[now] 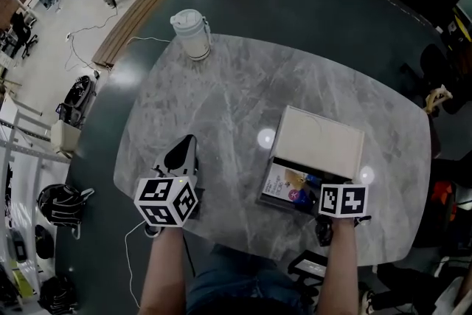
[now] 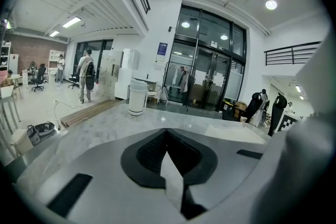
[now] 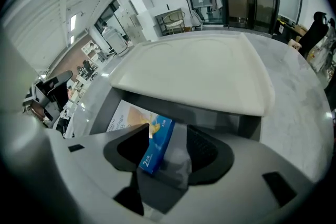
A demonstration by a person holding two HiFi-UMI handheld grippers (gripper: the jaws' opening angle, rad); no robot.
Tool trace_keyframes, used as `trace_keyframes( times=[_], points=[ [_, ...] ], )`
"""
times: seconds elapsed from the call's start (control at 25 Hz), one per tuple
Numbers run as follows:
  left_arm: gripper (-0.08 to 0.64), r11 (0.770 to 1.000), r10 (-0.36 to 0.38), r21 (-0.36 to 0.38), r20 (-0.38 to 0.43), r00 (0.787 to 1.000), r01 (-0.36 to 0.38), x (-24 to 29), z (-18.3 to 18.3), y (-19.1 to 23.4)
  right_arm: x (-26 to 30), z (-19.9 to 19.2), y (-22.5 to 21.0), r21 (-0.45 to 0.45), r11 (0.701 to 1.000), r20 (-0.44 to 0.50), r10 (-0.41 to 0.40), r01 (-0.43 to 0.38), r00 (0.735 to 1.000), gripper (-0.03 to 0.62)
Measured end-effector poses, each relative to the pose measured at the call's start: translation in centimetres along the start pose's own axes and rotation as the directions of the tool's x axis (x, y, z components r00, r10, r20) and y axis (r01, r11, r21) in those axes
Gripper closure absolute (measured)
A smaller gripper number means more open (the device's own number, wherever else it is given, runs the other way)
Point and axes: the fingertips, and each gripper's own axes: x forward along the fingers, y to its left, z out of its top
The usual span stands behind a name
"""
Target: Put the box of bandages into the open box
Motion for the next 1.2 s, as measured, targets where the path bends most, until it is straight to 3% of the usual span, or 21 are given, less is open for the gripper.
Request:
trace_keyframes(
  times=[0.36,0.52,0.6,0.8,1.0,1.2],
  points=[
    [0.549,0.999,-0.031,0.025,0.021,0.999,0.030,-0.1,1.5,-1.2,-2.4,1.8,0.6,0.006,1.000,0.086,0.020,-0.020,0.996,0.373],
    [0.549,0.998,-0.052,0.042,0.049,0.997,0.049,0.0,2.5,-1.8,-3.7,3.0,0.5,0.003,1.000,0.151,0.014,-0.014,0.988,0.438],
    [0.549,0.997,-0.059,0.046,0.066,0.996,0.056,0.1,3.0,-2.0,-4.5,3.8,0.2,0.006,1.000,0.184,-0.006,0.005,0.983,0.526],
    [0.549,0.996,-0.074,0.055,0.097,0.993,0.069,-0.1,4.4,-2.6,-6.4,5.3,0.8,-0.004,1.000,0.246,0.022,-0.021,0.969,0.563],
    [0.549,0.995,-0.083,0.070,0.130,0.988,0.074,-0.4,5.8,-3.1,-8.2,7.1,1.6,-0.070,0.997,0.348,0.058,-0.036,0.936,0.568],
    [0.548,0.993,-0.095,0.084,0.167,0.981,0.082,-0.6,7.3,-3.8,-10.9,9.5,2.0,-0.148,0.989,0.488,0.070,0.003,0.870,0.568]
  ],
)
